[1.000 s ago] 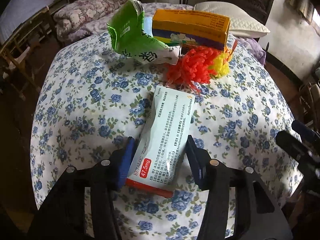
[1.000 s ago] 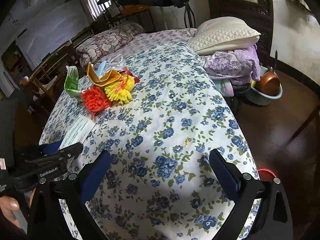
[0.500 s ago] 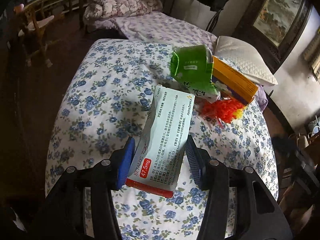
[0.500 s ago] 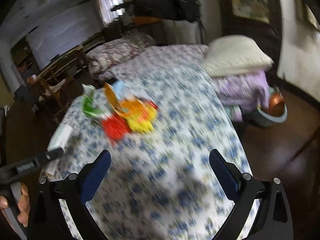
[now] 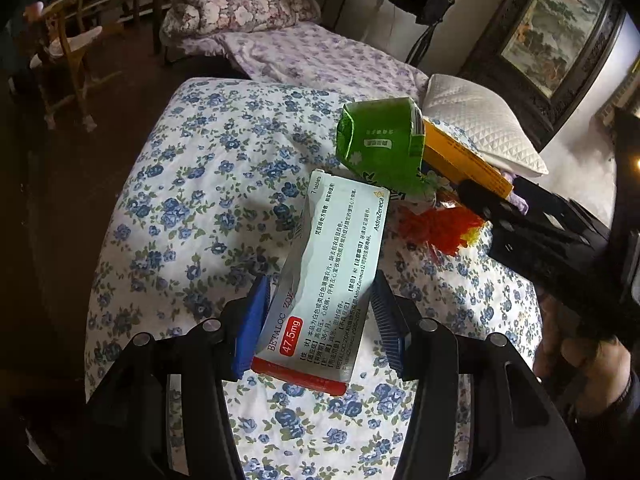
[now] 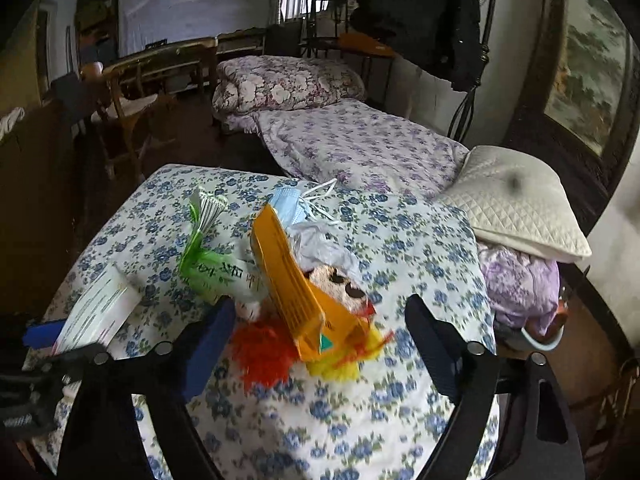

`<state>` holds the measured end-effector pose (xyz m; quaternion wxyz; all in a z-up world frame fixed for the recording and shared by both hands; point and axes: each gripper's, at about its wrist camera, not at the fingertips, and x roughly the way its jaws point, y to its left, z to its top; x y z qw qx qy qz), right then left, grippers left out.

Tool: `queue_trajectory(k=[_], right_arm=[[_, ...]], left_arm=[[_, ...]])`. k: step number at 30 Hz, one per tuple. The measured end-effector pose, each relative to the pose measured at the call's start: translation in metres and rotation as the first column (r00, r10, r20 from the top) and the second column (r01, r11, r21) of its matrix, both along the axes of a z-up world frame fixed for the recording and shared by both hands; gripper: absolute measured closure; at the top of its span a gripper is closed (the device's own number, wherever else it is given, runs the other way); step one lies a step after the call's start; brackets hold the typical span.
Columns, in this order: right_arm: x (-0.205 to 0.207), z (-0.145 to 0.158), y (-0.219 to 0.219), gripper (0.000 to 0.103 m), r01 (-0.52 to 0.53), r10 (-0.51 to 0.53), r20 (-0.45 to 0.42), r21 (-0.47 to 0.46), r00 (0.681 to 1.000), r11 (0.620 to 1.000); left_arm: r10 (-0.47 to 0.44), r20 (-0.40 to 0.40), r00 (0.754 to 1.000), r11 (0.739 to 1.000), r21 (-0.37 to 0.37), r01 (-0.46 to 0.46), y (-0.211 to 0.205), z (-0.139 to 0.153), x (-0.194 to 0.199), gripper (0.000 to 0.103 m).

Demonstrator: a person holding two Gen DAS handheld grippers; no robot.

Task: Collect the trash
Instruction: 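Grasp the white medicine box with the left tool while the right tool grasps the orange box, then carry the medicine box and orange box with both tools over the red wastebasket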

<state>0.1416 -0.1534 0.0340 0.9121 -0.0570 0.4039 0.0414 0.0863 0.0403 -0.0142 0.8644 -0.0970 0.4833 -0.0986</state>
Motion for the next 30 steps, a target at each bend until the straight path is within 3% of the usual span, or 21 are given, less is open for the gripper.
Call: queue_trajectory(k=[6,9,11,13,22,30], right_arm=[[0.020,-0.014,0.014,0.032,-0.057,0.056,-0.063,-0.022,0.996,0.998],[0.020,-0.015,0.017,0.051,-0.078,0.078,-0.078,-0.002,0.994,0.997],[0.017,-0.014,0.018,0.083,-0.087,0.088,-0.088,0.013,0.992,0.996],[0.013,-0.012,0.018,0.090,-0.088,0.091,-0.097,0.035,0.991,0.995],[-0.032,0.023,0.008,0.093,-0.079,0.077,0.022,0.118,0.997,0.990],[-0.080,0.039,-0.047,0.093,0.041,-0.056,0.045,0.279,0.997,0.960]], left_arm=[[-0.003,-0.010,1.000,1.000,-0.012,0.003,-0.001,-0.002,0.001,0.052],[-0.013,-0.009,1.000,1.000,-0.001,0.013,-0.004,-0.003,0.002,0.052],[-0.014,-0.016,1.000,1.000,0.003,0.014,-0.005,-0.006,0.004,0.052],[-0.015,-0.023,1.000,1.000,0.001,0.015,-0.005,-0.007,0.004,0.052],[-0.018,-0.007,1.000,1.000,-0.002,0.018,-0.006,-0.004,0.000,0.052],[-0.023,0.007,1.000,1.000,-0.010,0.023,-0.003,0.000,-0.005,0.052]])
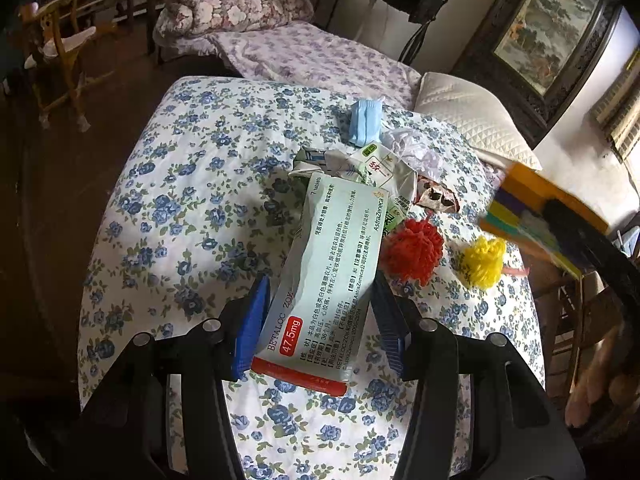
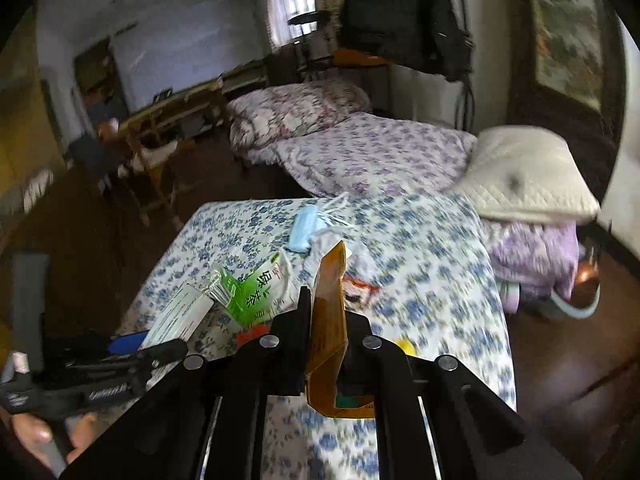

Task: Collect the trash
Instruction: 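Carry the medicine box and orange box with both tools over the red wastebasket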

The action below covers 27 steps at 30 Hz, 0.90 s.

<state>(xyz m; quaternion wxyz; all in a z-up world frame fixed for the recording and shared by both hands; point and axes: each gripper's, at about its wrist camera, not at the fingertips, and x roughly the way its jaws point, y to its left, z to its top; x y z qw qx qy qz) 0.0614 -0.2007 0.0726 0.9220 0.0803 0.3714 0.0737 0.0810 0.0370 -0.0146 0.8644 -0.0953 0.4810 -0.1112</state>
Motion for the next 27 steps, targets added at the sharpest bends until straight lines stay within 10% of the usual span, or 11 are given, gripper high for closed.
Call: queue_trajectory(k=[27], right_arm=[[-0.106,-0.018,-0.106,0.093,0.153,-0.148,-0.041,0.163,0.988,0.975]], left_arm=[[-0.201,0.073,0.977,0.980,0.019,0.200,-0.074,0.022,-0.063,0.052]])
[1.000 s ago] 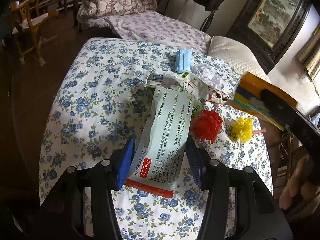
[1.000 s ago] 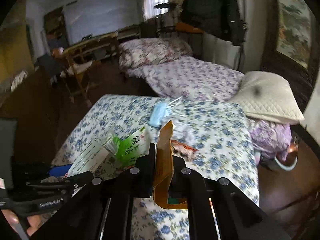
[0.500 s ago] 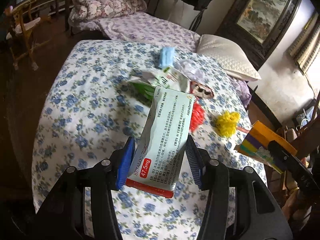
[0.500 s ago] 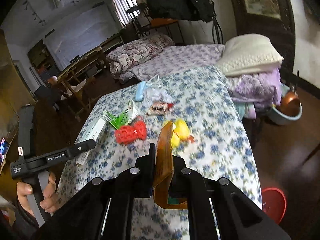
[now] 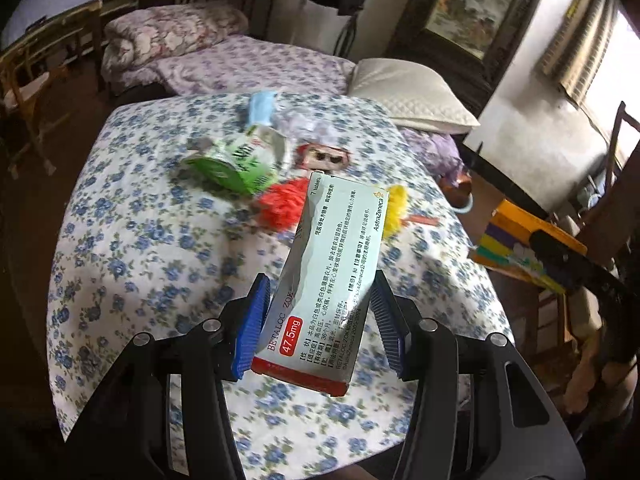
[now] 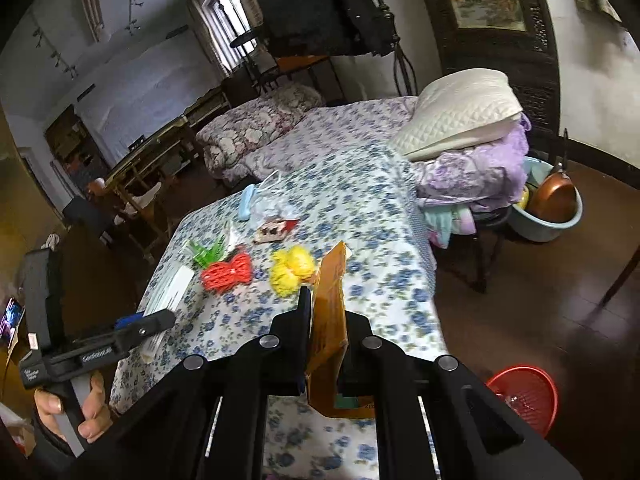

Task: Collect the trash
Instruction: 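Carry the medicine box and orange box with both tools over the red wastebasket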

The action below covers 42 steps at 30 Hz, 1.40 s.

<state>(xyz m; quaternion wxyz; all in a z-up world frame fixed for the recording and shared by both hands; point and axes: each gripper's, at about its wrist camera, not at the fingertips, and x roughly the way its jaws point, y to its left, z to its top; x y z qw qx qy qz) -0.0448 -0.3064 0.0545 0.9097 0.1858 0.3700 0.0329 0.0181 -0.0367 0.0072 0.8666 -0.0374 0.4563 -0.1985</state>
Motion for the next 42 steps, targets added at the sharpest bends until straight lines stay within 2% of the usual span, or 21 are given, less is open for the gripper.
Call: queue_trajectory(k=[6,11,19,24,28,33,37,42], right_arm=[[-0.011,-0.007,-0.022,0.093,0.017,-0.016,-0.005,0.020,1.000,1.000],[-0.025,-0.017,-0.043,0.093,0.039,-0.039,-0.009,0.030,0.999,0.999],[-0.055,-0.038,-0.096,0.093,0.135,-0.134,-0.019,0.081,0.991,0.987],[-0.086,-0.058,-0.142,0.093,0.233,-0.230,-0.041,0.106,0.972,0.967],[-0.106,-0.087,-0.172,0.093,0.301,-0.290,-0.101,0.117,0.952,0.946],[-0.128,-0.130,-0.200,0.093,0.380,-0.351,-0.177,0.165,0.919,0.910],[-0.139,-0.165,-0.214,0.093,0.424,-0.374,-0.242,0.207,0.896,0.882],[-0.142,-0.201,-0.221,0.093,0.459,-0.381,-0.305,0.248,0.873,0.853]], left_arm=[[-0.059,0.002,0.998,0.997,0.047,0.059,-0.029,0.001,-0.013,0.052],[-0.124,-0.019,0.992,0.990,0.059,0.125,-0.063,-0.002,-0.017,0.052],[-0.266,-0.060,0.962,0.961,0.060,0.269,-0.147,-0.007,-0.022,0.052],[-0.365,-0.093,0.926,0.925,0.078,0.372,-0.208,-0.016,-0.030,0.052],[-0.448,-0.140,0.883,0.885,0.066,0.460,-0.256,-0.030,-0.043,0.052],[-0.524,-0.202,0.827,0.832,0.086,0.548,-0.310,-0.053,-0.057,0.052],[-0.547,-0.300,0.782,0.796,0.103,0.596,-0.346,-0.082,-0.059,0.052],[-0.548,-0.389,0.741,0.769,0.117,0.629,-0.374,-0.119,-0.060,0.052]])
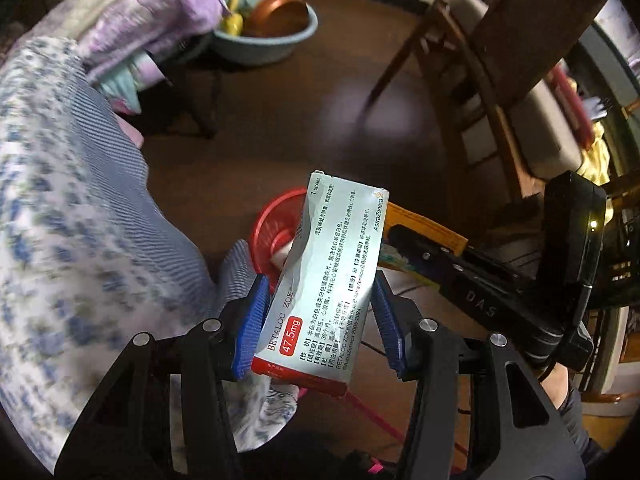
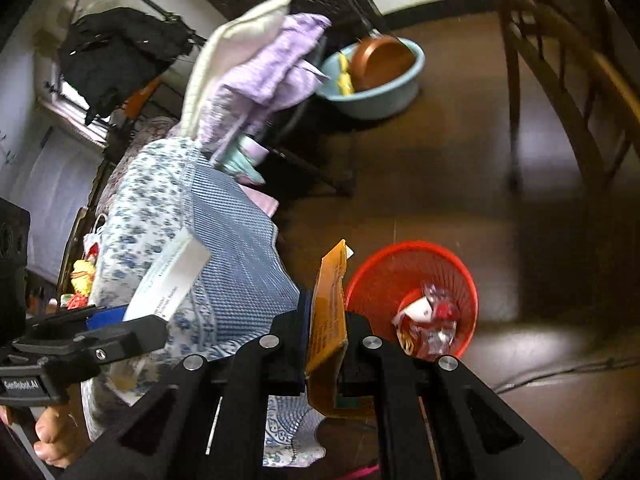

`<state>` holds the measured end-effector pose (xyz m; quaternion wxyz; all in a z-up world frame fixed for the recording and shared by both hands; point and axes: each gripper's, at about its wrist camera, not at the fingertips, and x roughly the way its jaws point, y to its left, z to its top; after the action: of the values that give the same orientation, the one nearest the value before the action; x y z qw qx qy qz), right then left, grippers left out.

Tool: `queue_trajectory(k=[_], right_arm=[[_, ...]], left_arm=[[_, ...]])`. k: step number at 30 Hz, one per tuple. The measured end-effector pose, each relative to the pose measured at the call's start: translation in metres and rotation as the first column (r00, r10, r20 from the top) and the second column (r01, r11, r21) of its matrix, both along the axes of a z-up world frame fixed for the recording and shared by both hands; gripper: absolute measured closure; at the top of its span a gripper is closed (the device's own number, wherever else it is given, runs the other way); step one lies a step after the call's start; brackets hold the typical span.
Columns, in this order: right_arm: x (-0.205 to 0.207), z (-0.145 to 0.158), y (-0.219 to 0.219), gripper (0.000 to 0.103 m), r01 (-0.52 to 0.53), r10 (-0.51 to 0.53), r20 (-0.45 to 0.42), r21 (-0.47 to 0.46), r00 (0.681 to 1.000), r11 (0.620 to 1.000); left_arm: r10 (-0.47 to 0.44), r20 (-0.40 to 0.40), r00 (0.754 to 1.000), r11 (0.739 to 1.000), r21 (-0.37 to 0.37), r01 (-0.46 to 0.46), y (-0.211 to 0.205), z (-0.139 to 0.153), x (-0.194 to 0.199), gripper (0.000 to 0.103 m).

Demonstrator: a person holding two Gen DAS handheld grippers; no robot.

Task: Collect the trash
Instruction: 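Carry the medicine box and orange box with both tools over the red wastebasket, then open the left tool over the basket while the right tool releases the orange box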

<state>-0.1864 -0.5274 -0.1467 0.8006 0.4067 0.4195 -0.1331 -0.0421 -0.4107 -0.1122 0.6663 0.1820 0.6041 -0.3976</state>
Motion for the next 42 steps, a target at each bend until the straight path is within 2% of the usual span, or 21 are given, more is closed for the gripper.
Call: queue_trajectory(k=[6,12,13,15,17,20,26,31,36,42], right_arm=[[-0.002,-0.034,-0.009,0.093,0.028,-0.026,-0.039,0.052,0.999,0.998],[-0.006,-0.050,-0.016,0.092,0.057,-0.053,-0.062,0.078,0.997,0.995],[-0.006,-0.052,-0.017,0.090,0.064,-0.059,-0.061,0.080,0.996,0.995],[-0.006,-0.053,-0.019,0.083,0.077,-0.073,-0.056,0.069,0.996,0.995],[-0.007,-0.051,-0.021,0.057,0.097,-0.095,-0.051,0.049,0.994,0.994],[-0.007,-0.049,-0.022,0.054,0.099,-0.098,-0.044,0.042,0.994,0.994],[-0.010,-0.046,-0.026,0.054,0.114,-0.111,-0.058,0.053,0.992,0.992],[-0.009,-0.031,-0.024,0.054,0.107,-0.105,-0.055,0.036,0.993,0.994],[-0.007,-0.002,-0.017,0.049,0.083,-0.083,-0.038,0.002,0.996,0.997],[0.000,0.040,0.002,0.038,0.046,-0.047,-0.012,-0.073,0.999,0.996]], left_arm=[[-0.008,-0.060,0.998,0.998,0.056,0.011,-0.015,-0.036,0.000,0.052],[0.010,-0.092,0.996,0.997,0.083,-0.002,-0.027,-0.060,0.004,0.051],[0.010,-0.104,0.995,0.996,0.085,-0.001,-0.029,-0.062,0.005,0.049],[0.020,-0.122,0.992,0.996,0.086,-0.010,-0.031,-0.066,0.009,0.034],[0.034,-0.116,0.993,0.997,0.079,-0.025,-0.032,-0.065,0.011,0.030],[0.049,-0.124,0.991,0.997,0.068,-0.040,-0.030,-0.063,0.015,0.029],[0.060,-0.086,0.995,0.998,0.043,-0.056,-0.021,-0.044,0.013,0.029],[0.058,-0.048,0.997,0.998,0.019,-0.057,-0.014,-0.026,0.011,0.029],[0.071,-0.004,0.997,0.997,-0.027,-0.071,0.000,0.001,0.011,0.029],[0.110,0.051,0.993,0.990,-0.098,-0.104,0.031,0.039,0.012,0.025]])
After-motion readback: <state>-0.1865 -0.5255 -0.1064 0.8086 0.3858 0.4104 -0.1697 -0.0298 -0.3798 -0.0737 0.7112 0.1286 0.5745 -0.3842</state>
